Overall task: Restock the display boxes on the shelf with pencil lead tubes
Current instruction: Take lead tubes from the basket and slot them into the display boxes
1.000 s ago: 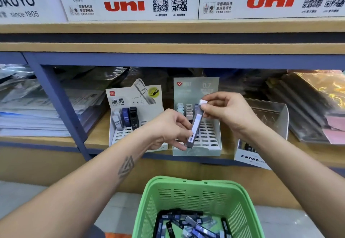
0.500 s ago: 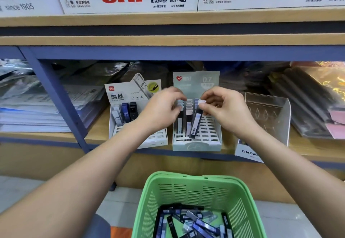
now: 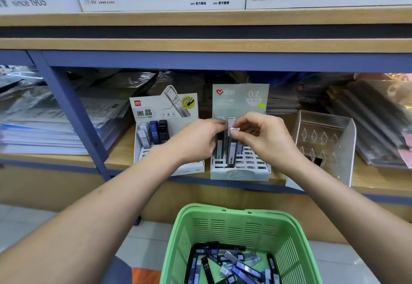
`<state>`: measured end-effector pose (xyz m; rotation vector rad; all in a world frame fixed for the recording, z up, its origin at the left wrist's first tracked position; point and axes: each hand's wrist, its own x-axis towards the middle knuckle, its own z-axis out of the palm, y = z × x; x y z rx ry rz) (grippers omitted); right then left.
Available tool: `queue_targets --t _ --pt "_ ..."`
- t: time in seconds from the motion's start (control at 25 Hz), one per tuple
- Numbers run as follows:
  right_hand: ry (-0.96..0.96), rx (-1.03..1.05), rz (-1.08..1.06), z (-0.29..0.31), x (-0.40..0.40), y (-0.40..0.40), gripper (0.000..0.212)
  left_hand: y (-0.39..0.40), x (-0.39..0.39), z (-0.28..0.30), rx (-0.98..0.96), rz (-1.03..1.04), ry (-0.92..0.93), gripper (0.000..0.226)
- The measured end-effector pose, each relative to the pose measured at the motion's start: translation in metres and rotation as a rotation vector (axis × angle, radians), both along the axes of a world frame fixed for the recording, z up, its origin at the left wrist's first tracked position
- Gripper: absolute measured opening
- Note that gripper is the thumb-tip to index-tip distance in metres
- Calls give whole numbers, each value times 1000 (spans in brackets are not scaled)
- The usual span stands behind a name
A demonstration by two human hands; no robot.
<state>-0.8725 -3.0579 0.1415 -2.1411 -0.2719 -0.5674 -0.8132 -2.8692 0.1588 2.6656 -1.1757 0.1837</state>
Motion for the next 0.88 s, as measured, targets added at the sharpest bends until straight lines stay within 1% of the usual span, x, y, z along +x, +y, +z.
queue_targets --t 0.12,0.4,0.56,0.72,0.8,0.88 --pt "14 -41 41 2 -1 -1 9 1 -1 2 2 5 24 63" --pt "20 14 38 1 0 -1 10 4 0 3 -27 -4 48 65" --pt "17 -55 64 3 -1 0 11 4 -1 4 -29 -8 56 65" --pt "39 -75 -35 -7 3 -1 9 3 -1 3 -19 4 55 65" --pt "24 -144 -75 -13 4 -1 8 4 0 2 -6 13 56 65" --pt "-31 -223 -104 -16 6 -1 12 4 1 1 -3 15 58 66"
